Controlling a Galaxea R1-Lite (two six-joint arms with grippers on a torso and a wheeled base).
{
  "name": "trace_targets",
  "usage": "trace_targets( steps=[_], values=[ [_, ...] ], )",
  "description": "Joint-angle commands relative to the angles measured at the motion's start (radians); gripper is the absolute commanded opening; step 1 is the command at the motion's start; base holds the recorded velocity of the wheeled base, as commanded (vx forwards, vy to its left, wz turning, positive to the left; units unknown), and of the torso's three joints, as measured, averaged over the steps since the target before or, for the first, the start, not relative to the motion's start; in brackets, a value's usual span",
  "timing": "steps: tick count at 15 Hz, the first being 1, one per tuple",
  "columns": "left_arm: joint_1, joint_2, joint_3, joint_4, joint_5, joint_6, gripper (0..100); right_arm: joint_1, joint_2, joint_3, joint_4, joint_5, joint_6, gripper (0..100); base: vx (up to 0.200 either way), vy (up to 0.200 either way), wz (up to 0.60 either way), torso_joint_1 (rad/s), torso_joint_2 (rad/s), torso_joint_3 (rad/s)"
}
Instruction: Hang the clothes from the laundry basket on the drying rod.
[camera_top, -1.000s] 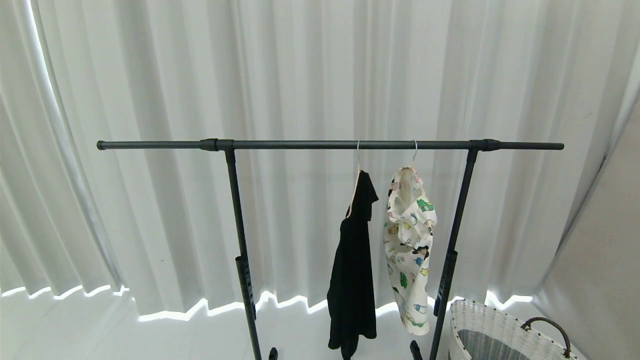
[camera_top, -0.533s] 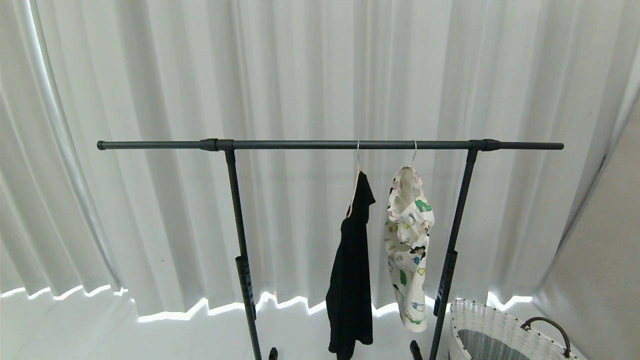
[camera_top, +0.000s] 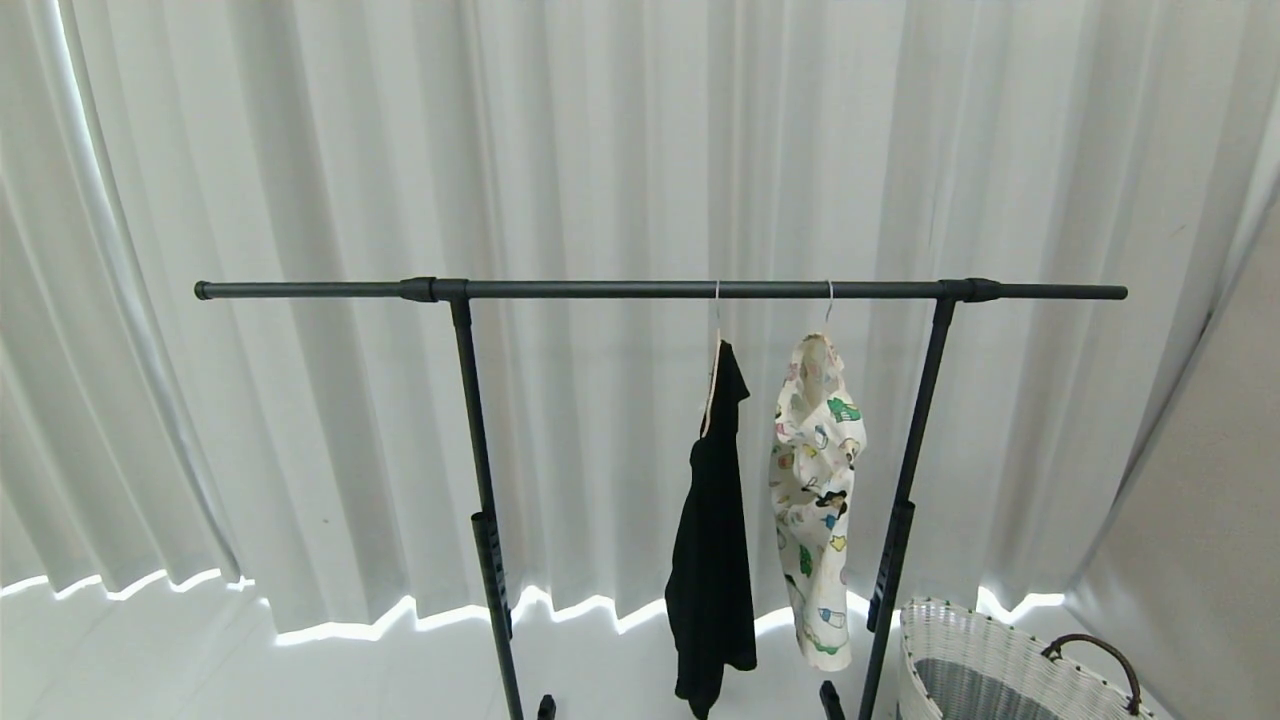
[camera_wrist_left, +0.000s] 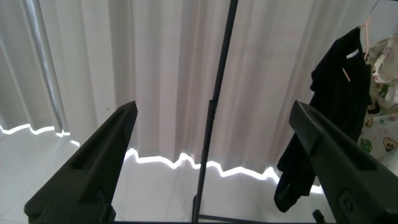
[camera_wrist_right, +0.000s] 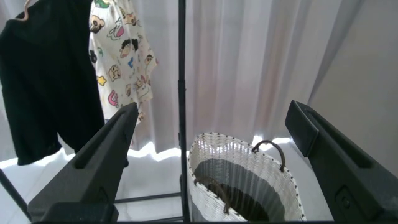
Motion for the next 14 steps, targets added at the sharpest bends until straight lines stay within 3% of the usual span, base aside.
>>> trace_targets(
  steps=[1, 14],
  values=[
    [0.0, 0.0, 0.0, 0.0, 0.0, 0.001, 100, 0.0, -0.002, 0.0, 0.0, -0.001, 0.0, 100, 0.0, 0.0, 0.0, 0.0, 0.0, 0.0],
    [0.0, 0.0, 0.0, 0.0, 0.0, 0.001, 100, 0.0, -0.002, 0.0, 0.0, -0.001, 0.0, 100, 0.0, 0.0, 0.0, 0.0, 0.0, 0.0]
  ],
)
